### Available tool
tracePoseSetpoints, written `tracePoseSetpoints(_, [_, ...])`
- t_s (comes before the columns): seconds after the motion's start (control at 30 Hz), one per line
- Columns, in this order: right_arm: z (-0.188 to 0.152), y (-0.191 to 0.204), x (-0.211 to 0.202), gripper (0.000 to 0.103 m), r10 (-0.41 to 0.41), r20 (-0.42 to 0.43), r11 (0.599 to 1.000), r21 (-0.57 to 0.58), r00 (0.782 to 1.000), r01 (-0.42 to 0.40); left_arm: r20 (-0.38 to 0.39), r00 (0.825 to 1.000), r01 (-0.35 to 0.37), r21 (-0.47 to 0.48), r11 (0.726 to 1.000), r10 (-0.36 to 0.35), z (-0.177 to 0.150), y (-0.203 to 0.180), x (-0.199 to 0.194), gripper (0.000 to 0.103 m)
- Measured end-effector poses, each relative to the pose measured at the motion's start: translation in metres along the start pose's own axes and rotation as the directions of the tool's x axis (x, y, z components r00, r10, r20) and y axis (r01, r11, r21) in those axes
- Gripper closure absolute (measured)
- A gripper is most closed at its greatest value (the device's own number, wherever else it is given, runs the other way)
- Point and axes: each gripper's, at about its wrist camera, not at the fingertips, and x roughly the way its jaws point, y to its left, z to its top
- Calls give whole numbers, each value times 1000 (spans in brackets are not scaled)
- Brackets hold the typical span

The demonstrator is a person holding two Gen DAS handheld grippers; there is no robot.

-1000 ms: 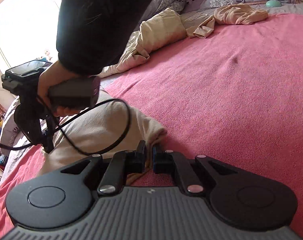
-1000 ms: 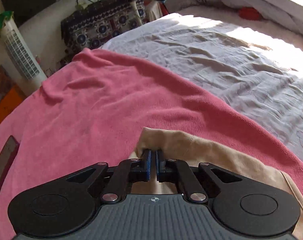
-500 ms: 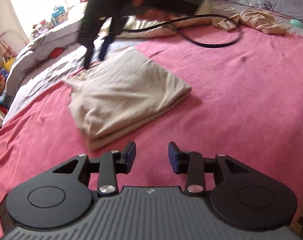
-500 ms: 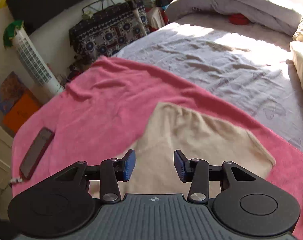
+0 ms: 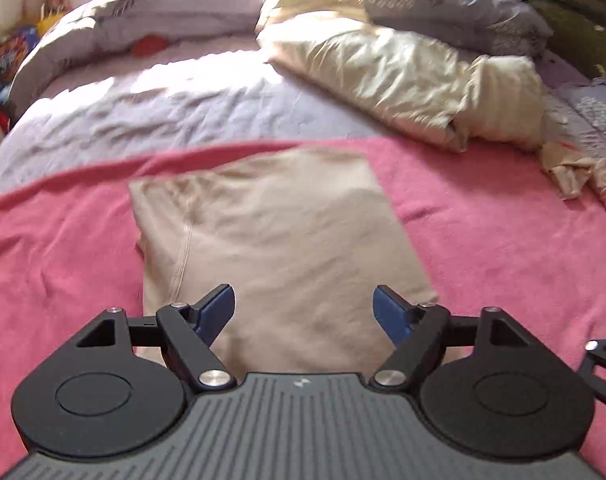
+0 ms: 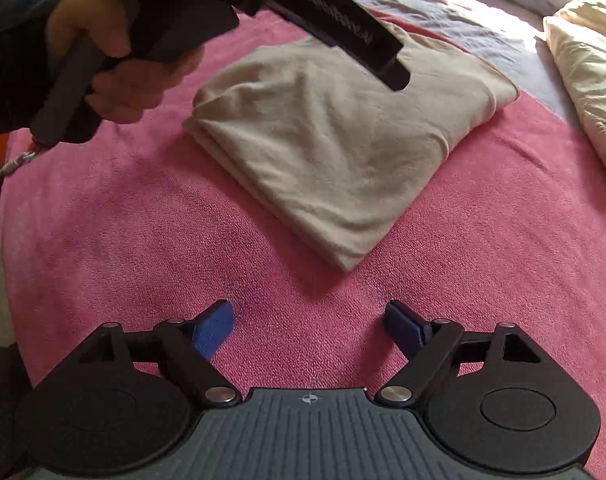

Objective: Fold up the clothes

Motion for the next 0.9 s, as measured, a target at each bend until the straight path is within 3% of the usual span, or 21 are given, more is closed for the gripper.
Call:
tracePoseSetpoints(0.03, [-1,-2,-4,13,-12,-3,1000,16,1000,12,-38,999,-17,-31,999,16,-7,5,9,24])
tracePoseSetpoints(0.07, [-1,-5,-7,12,-28,-8,999,41,1000,29,6,1000,-18,-2,1000,18,-19,4,-2,24])
tracePoseSetpoints(0.13, [0,-11,-15,12,-61,-11,994,90,998,61,-28,995,-91,89,992,94,-44,-6,-16,24])
tracePoseSetpoints(0.2, [9,-19,-26,12,-84,37,987,140,996,78,-71,988,-131,124,984,140,-69,-9,-33,19])
tracePoseSetpoints(0.33, [39,-26,-41,12,-81,191,987,150,978,53,-225,965,-146,-47,988,132,-105,27,-73,15])
tracePoseSetpoints(0.37, [47,-25,-38,17,-65,233,992,120,970,38,-247,954,-185,-41,982,170,-106,30,-80,15])
tracePoseSetpoints(0.4, [56,-24,-33,32,-48,262,996,85,964,27,-262,943,-221,-36,975,204,-106,33,-88,18])
tracePoseSetpoints(0.43, [65,-22,-28,43,-40,271,998,61,962,24,-242,945,-236,-39,971,220,-100,37,-95,21])
tracePoseSetpoints(0.5, [81,-19,-14,92,-30,266,999,37,963,21,-199,949,-259,-48,965,245,-88,44,-109,21])
tracePoseSetpoints(0.53, [86,-18,-7,97,-27,253,999,30,967,20,-166,961,-234,-58,970,222,-77,45,-112,21])
tracePoseSetpoints(0.67, [62,-9,31,97,-74,161,996,-36,984,80,-13,996,-86,-46,995,86,-28,39,-107,22])
tracePoseSetpoints(0.77, [35,2,26,97,-115,173,988,-84,978,131,9,1000,-11,25,1000,11,-7,21,-69,31])
tracePoseSetpoints(0.83, [23,7,20,96,-135,162,984,-94,978,151,-66,996,-55,83,995,61,-12,11,-38,44])
tracePoseSetpoints(0.87, [20,6,17,96,-132,156,986,-82,979,146,-126,981,-131,130,983,147,-22,9,-21,53])
tracePoseSetpoints(0.9, [18,4,15,96,-122,150,989,-63,981,133,-135,972,-174,150,973,194,-32,11,-17,47])
